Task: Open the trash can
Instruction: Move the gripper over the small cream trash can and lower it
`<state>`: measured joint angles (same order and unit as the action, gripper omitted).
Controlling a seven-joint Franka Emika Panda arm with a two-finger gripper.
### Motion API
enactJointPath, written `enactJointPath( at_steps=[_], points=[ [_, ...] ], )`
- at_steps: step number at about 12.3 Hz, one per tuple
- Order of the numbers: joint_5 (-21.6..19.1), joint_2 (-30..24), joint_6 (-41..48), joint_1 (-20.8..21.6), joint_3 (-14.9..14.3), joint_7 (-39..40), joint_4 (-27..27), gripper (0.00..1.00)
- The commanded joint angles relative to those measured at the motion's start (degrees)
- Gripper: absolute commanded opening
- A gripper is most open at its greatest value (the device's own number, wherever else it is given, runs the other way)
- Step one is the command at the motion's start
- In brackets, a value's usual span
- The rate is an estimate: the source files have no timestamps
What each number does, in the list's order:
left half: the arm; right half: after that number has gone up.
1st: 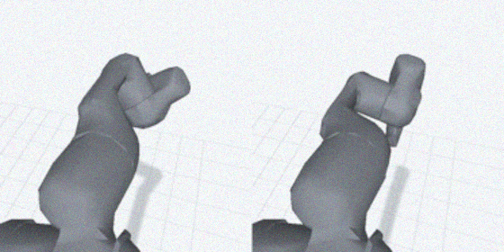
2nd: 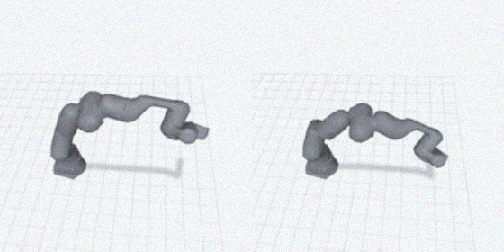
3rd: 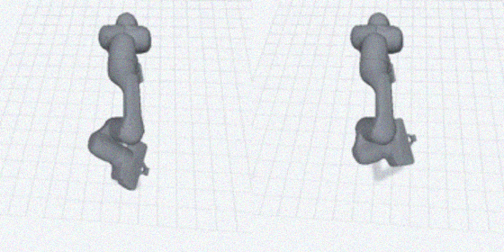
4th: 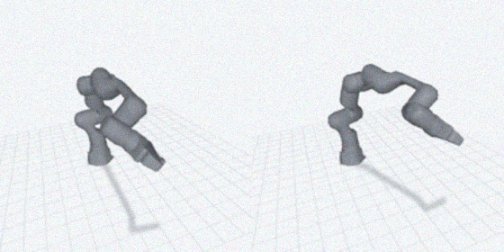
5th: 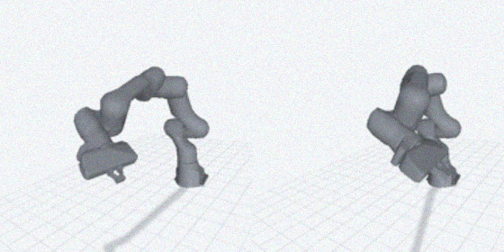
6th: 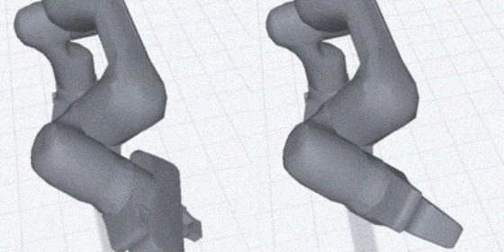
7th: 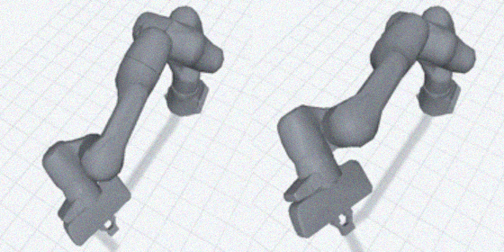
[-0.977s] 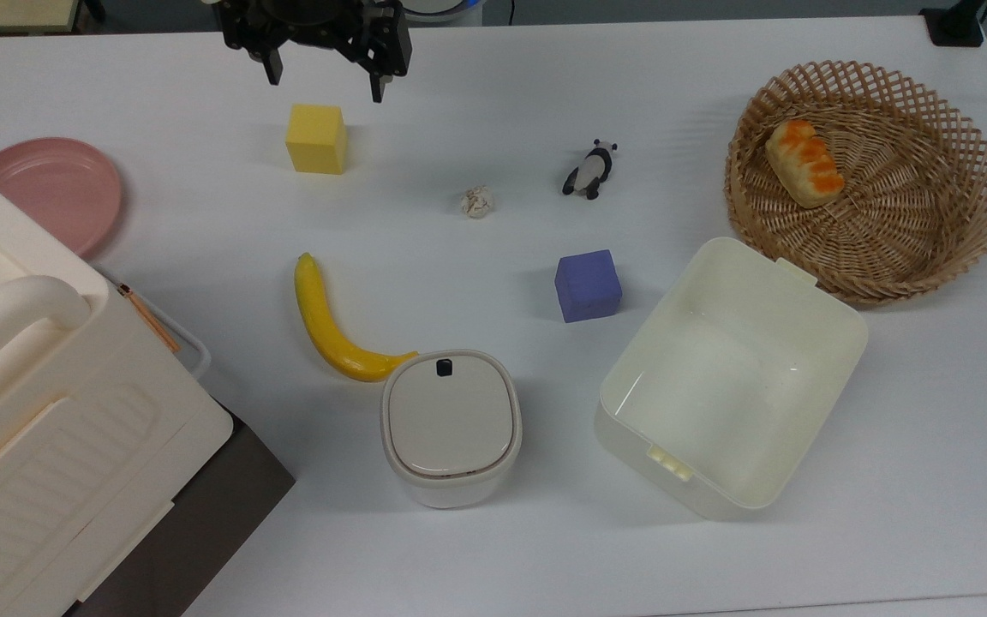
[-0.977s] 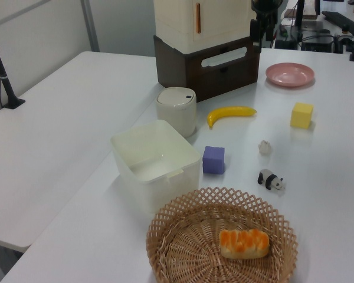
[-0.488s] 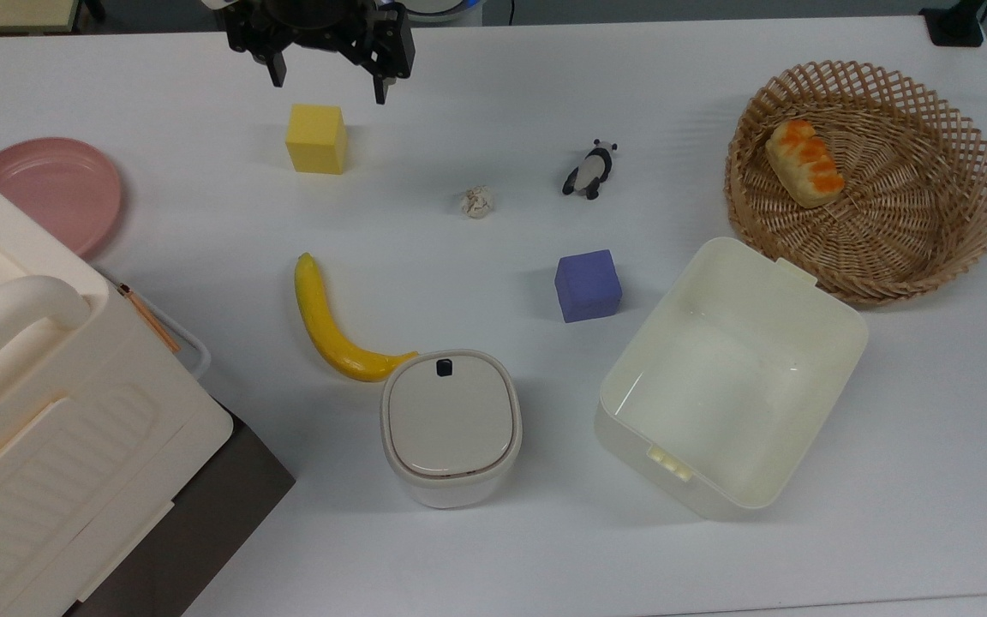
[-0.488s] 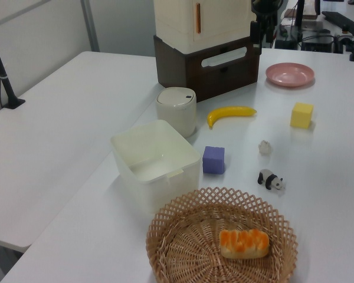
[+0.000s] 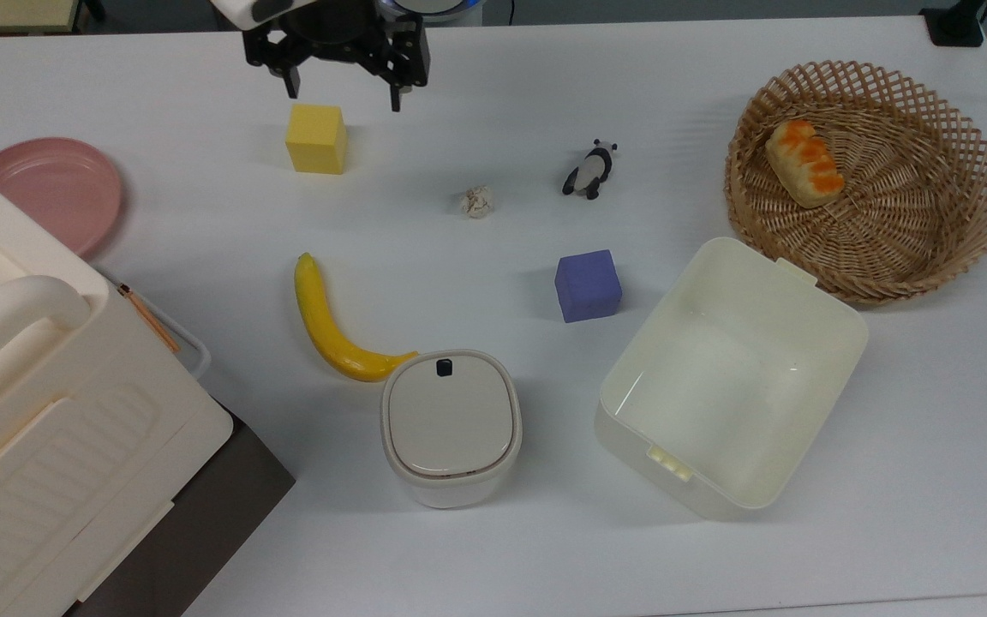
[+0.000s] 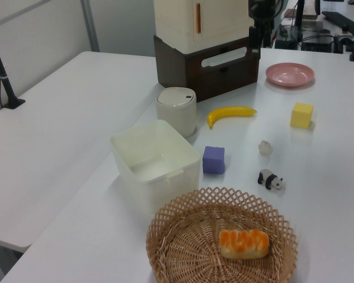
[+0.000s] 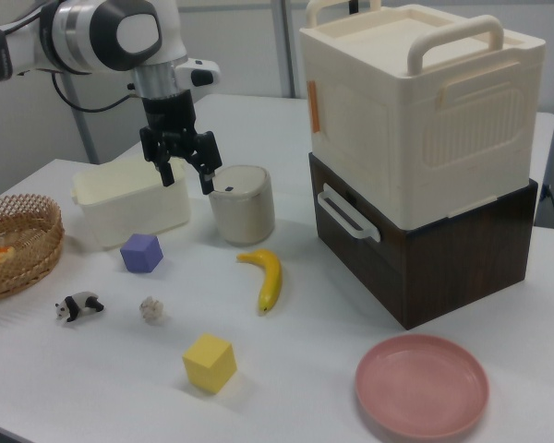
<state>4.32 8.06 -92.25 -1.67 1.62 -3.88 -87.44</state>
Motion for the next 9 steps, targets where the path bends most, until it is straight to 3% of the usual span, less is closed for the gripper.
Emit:
enactJointPath(
  at_steps=[1, 4, 5, 9],
  points=[
    [0.95, -0.41, 0.23, 1.14, -0.21, 0.81, -0.72, 0.97],
    [-0.01, -0.32, -0.04, 1.32, -0.30, 2.20, -0.63, 0.52],
    [-0.28, -0.15, -0.65, 1.32, -0.30, 3.26, -0.54, 0.43],
    [-4.58, 1.60, -15.29, 3.16, -2.93, 4.15, -0.36, 0.29]
  ],
)
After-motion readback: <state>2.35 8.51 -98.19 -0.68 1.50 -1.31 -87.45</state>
